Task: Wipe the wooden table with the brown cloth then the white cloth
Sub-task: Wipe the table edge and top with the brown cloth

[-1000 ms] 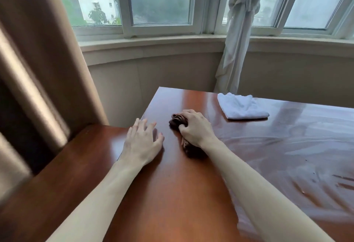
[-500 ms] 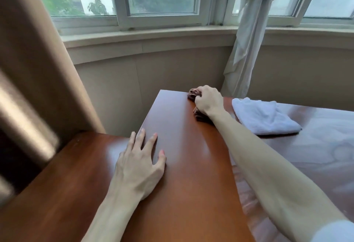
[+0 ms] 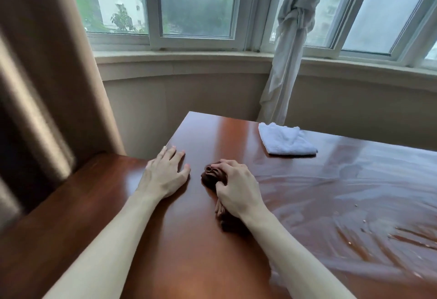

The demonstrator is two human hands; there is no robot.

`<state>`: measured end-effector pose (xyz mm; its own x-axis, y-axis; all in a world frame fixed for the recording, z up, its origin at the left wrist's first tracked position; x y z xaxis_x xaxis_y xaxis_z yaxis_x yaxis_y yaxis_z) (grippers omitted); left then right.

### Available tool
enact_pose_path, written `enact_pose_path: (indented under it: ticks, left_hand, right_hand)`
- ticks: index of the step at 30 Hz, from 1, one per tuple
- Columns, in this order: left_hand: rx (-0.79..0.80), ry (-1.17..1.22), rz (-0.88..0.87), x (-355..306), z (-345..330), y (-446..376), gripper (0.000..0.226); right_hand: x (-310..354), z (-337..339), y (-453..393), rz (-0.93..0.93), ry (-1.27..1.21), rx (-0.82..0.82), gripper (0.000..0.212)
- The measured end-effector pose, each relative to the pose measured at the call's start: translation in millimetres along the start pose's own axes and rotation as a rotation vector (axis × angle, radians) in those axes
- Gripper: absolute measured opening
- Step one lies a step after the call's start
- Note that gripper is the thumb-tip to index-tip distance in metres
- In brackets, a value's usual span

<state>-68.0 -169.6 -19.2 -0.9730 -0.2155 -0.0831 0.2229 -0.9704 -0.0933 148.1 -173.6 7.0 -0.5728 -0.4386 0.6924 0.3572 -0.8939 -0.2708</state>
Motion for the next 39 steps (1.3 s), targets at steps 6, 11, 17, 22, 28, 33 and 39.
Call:
enact_pose_path:
  ticks: [6, 11, 17, 22, 28, 33, 39]
  left_hand:
    - [-0.131, 0.019, -0.031, -3, 1, 5, 0.068]
    - [-0.098, 0.014, 0.010, 1, -7, -6, 0.077]
    - [-0.116, 0.039, 0.029, 2, -7, -6, 0.076]
    - [-0.070, 0.046, 0.028, 3, -8, -7, 0.070]
    - [-0.040, 0.015, 0.014, -1, -2, -4, 0.058]
    - [-0.057, 0.058, 0.007, -2, 2, 4, 0.057]
    - [-0.087, 0.071, 0.049, -2, 0, 4, 0.058]
  right_hand:
    - [-37, 1, -102, -0.120, 0.085, -0.039, 0.051]
    - [-82, -2, -219, -0.144, 0.142, -0.115, 0.037]
    - [-97, -4, -289, -0.217, 0.162, -0.137, 0.025]
    - [-70, -8, -208, -0.097, 0.141, -0.109, 0.036]
    - [-7, -9, -43, 0.062, 0.090, 0.042, 0.052]
    - [14, -3, 24, 0.140, -0.005, 0.160, 0.055]
    - [-16, -2, -90, 0.050, 0.029, 0.110, 0.057]
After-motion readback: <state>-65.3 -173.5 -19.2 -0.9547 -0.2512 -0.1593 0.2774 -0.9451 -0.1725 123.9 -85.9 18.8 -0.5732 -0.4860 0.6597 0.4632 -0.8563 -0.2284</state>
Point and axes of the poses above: each hand's wrist, its own y-axis away from the middle knuckle, its own z-axis out of the back of the hand, x = y × z, the point moved 2 cm from there along -y, towards the middle knuckle, and after that the axes turned 13 degrees about -y, right-handed, at the moved point
